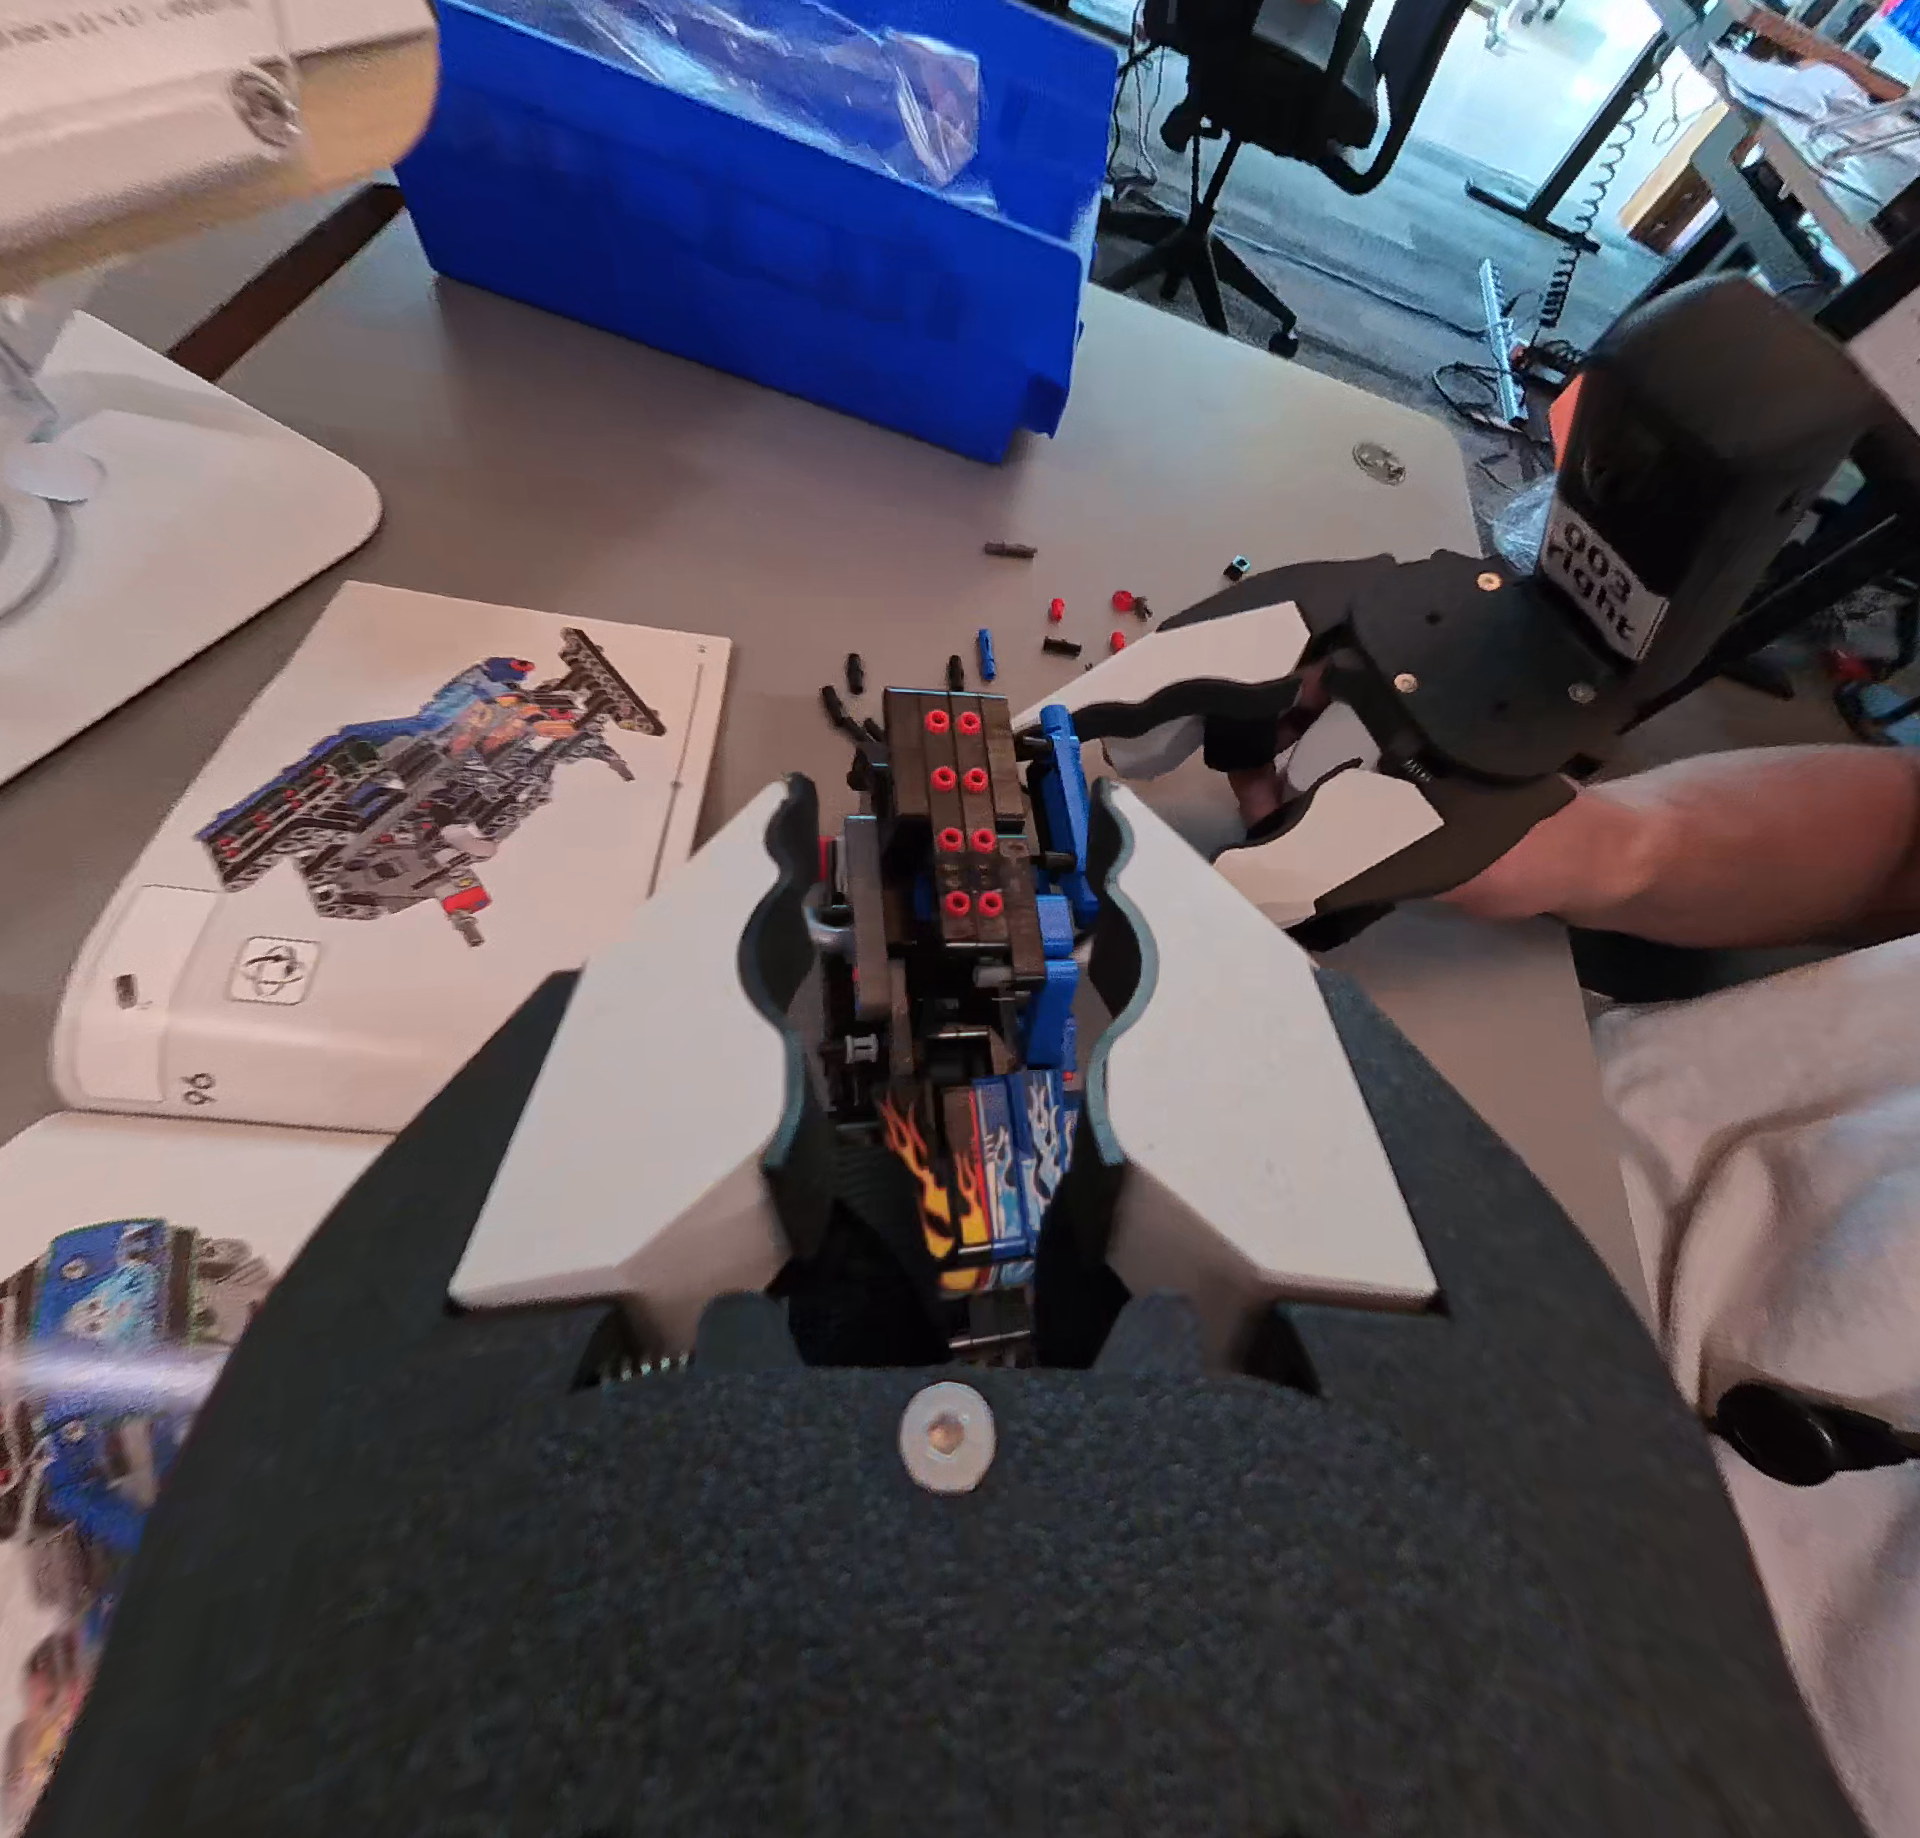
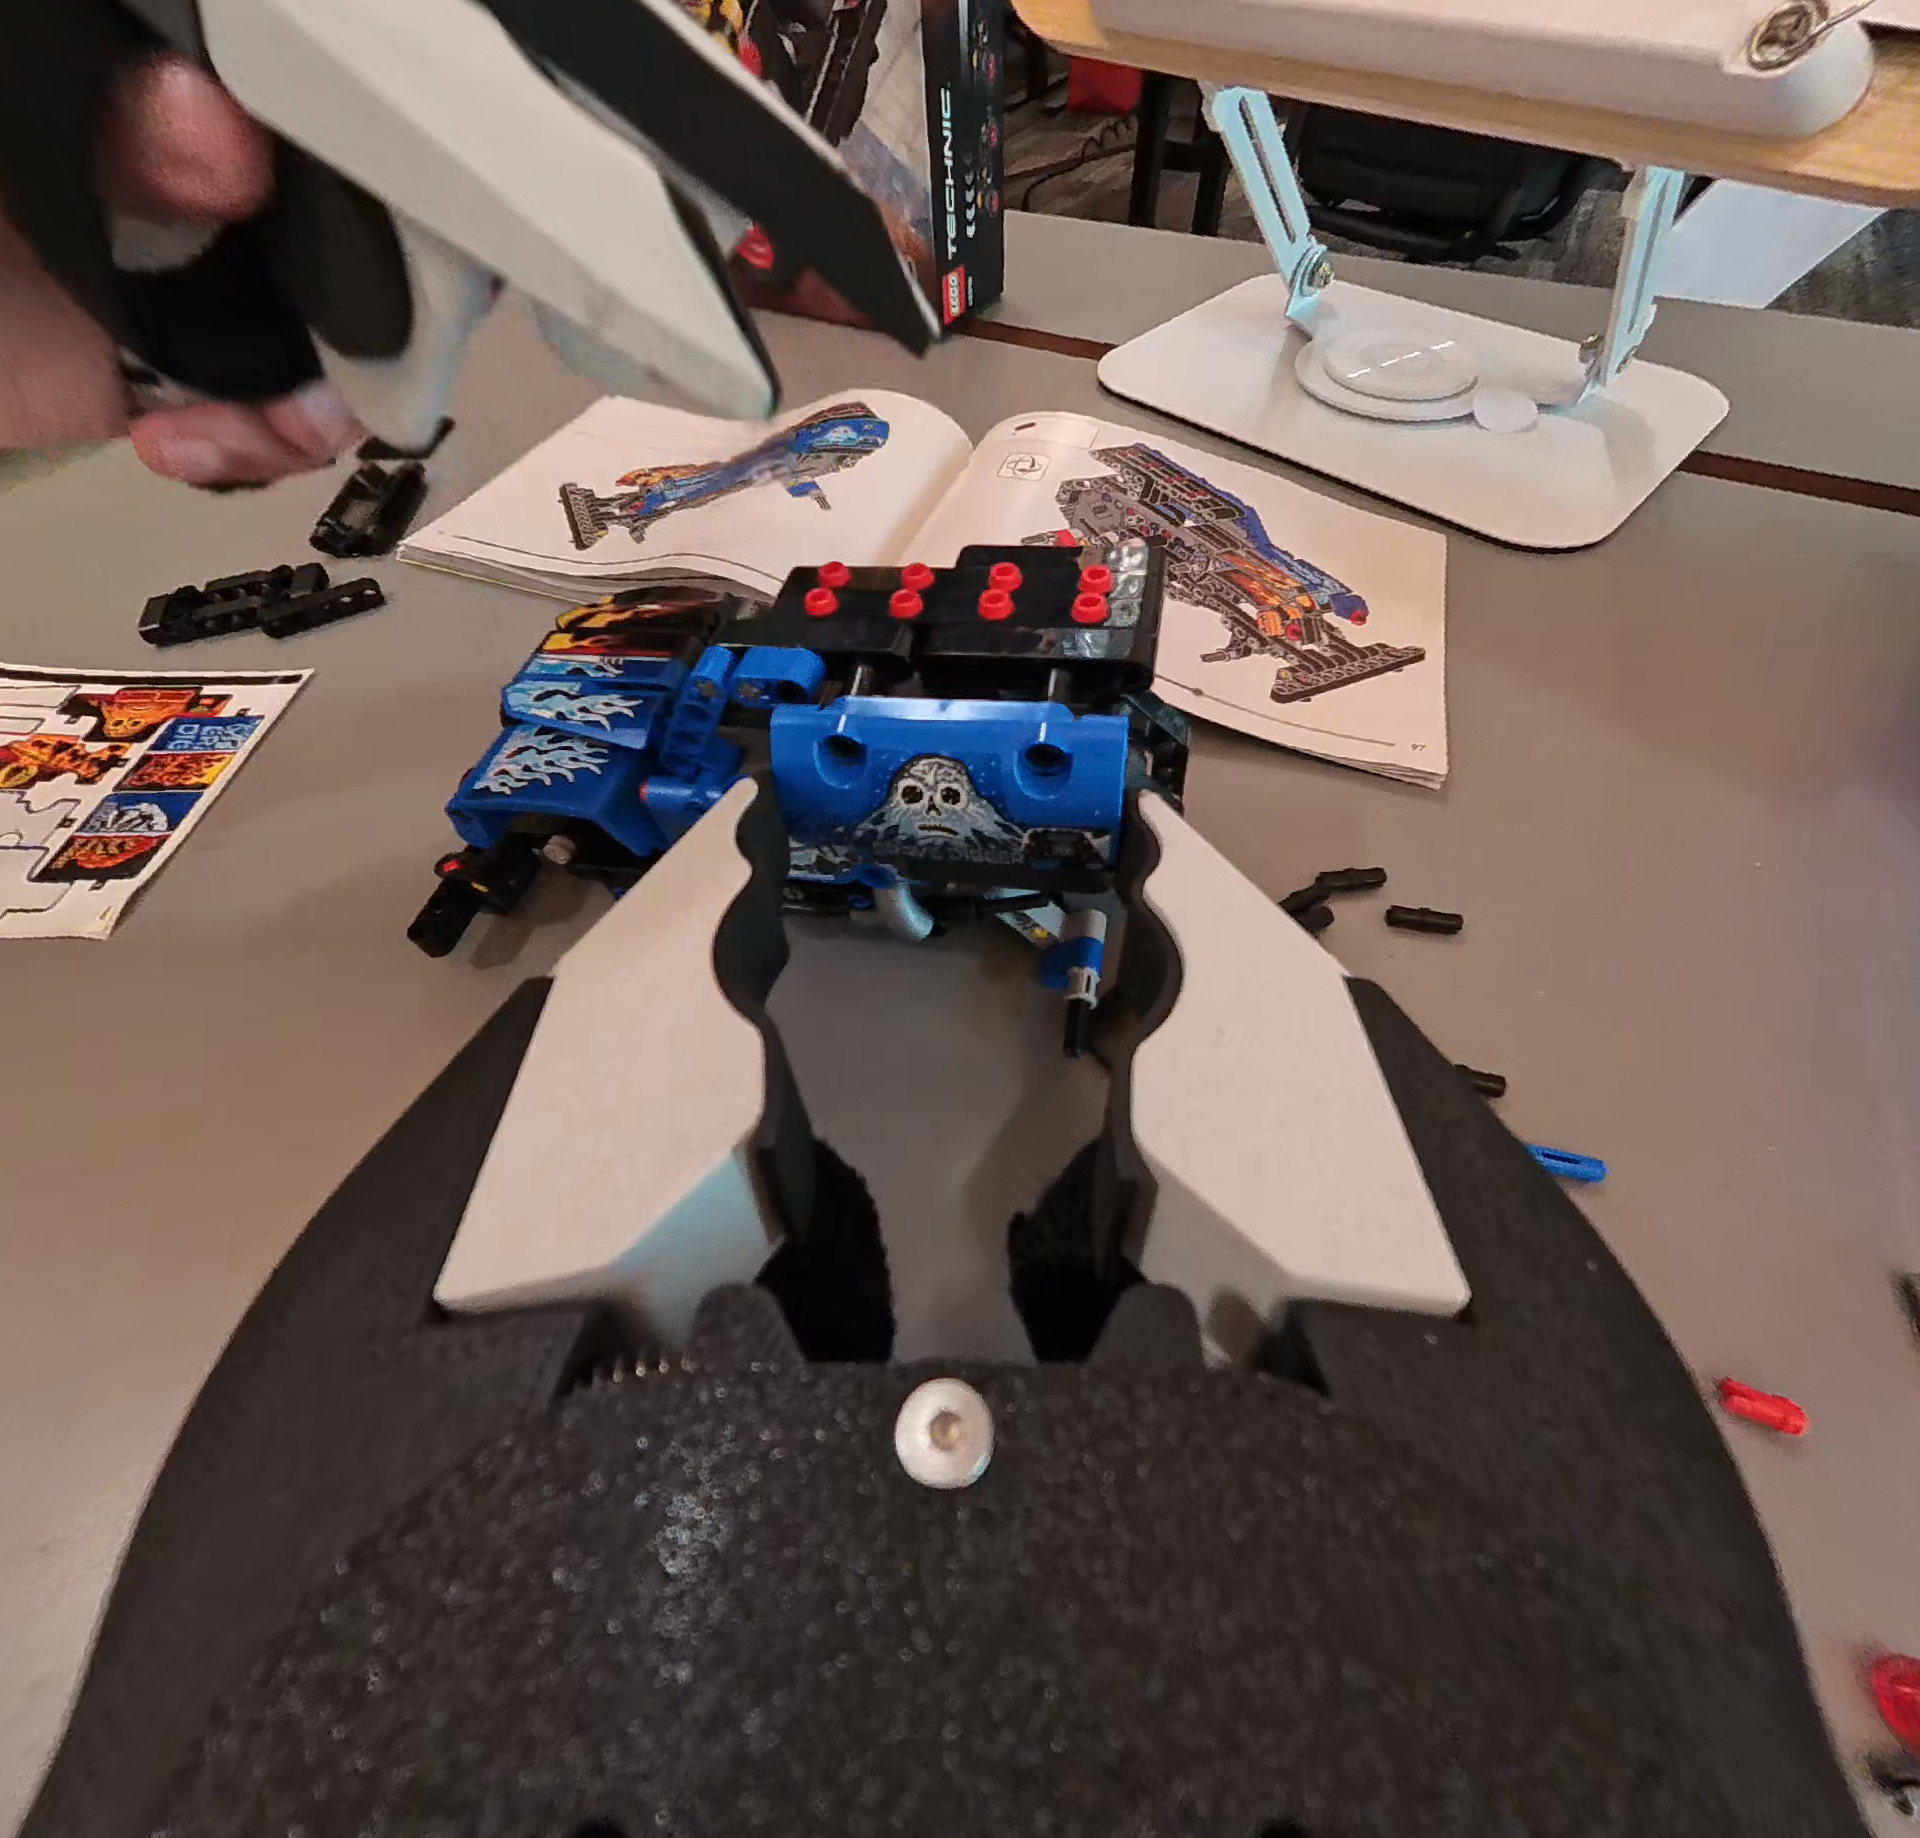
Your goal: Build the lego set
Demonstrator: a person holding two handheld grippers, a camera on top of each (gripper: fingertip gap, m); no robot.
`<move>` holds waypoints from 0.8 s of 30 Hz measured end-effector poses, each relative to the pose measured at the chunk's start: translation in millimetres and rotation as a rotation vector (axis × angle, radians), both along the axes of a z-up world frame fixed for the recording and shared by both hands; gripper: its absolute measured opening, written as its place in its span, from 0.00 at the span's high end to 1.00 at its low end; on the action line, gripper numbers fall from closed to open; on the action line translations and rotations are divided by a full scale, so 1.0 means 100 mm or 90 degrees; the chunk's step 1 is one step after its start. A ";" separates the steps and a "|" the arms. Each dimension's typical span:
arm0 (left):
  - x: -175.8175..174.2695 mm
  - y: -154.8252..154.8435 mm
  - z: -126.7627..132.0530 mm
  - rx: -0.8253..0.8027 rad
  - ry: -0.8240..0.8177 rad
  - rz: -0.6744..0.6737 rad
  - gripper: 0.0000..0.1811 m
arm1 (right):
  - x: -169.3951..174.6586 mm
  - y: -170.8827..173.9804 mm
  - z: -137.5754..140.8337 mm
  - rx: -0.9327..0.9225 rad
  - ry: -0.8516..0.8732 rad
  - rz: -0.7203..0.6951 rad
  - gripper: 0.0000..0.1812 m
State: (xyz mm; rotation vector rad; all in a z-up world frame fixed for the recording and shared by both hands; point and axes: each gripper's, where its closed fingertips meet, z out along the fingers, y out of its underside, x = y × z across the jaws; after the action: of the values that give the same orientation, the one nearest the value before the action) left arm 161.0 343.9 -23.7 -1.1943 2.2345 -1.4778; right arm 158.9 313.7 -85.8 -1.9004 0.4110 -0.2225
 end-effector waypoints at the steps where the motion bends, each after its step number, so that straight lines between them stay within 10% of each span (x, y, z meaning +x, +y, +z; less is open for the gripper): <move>1: 0.00 0.05 0.05 0.000 -0.006 0.006 0.73 | 0.00 0.00 0.00 -0.001 0.001 0.000 0.66; 24: -0.09 -0.11 -0.27 0.082 0.015 -0.060 0.74 | -0.02 0.06 -0.01 -0.008 0.024 0.016 0.66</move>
State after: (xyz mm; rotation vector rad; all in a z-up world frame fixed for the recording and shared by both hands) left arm 151.7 332.6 -50.5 -1.0880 2.3918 -1.3356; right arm 156.7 319.3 -86.8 -1.9240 0.4127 -0.1733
